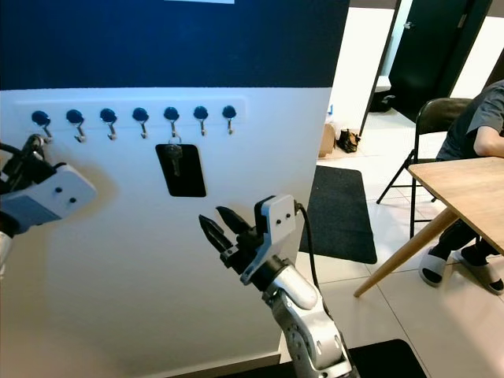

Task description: Hang keys on a hook

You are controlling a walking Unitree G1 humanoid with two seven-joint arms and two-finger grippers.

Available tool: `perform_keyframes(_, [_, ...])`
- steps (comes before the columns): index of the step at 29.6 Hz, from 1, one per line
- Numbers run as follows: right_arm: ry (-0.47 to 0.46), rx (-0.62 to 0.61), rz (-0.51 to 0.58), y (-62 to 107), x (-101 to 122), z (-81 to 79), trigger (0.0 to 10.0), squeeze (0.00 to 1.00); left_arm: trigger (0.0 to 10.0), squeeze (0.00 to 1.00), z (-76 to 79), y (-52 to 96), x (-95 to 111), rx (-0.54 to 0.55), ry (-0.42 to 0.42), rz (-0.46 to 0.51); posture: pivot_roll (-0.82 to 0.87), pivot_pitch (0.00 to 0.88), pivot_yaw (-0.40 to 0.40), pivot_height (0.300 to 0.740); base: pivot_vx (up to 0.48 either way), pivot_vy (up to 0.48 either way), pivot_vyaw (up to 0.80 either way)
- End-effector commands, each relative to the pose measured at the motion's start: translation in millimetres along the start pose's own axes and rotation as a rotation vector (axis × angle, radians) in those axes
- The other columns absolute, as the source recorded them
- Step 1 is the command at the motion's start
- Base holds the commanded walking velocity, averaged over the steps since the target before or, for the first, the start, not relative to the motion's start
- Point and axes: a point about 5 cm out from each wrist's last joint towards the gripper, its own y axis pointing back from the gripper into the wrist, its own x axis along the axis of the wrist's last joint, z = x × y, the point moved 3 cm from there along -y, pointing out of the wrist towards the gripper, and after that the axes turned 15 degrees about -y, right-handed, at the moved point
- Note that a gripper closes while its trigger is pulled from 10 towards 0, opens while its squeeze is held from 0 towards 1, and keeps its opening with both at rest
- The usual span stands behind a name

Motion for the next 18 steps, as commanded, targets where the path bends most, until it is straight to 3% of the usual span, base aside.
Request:
perform_keyframes(1, [0.008,0.000,-0.006,1.8,0.1,-1.1,10.0,0.00,10.0,0.00,0.2,1.9,3.9,0.011,-0.006,0.007,0.21,0.099,-0.019,0.740,0.000,0.000,0.00])
perform_keyframes(10, [0.008,0.000,-0.008,2.1,-0.3,-0.8,10.0,0.00,10.0,0.00,-16.5,-1.0,-0.1,0.085,-0.009,-0.011,0.22,0.103,-0.021,0.740,0.000,0.000,0.00])
perform_keyframes(18, [0.006,-0.003,-0.010,2.3,-1.0,-0.7,10.0,0.00,10.0,0.00,-11.6,-0.2,12.3,0.069,0.012,0.032,0.22,0.108,-0.018,0.740,0.000,0.000,0.00])
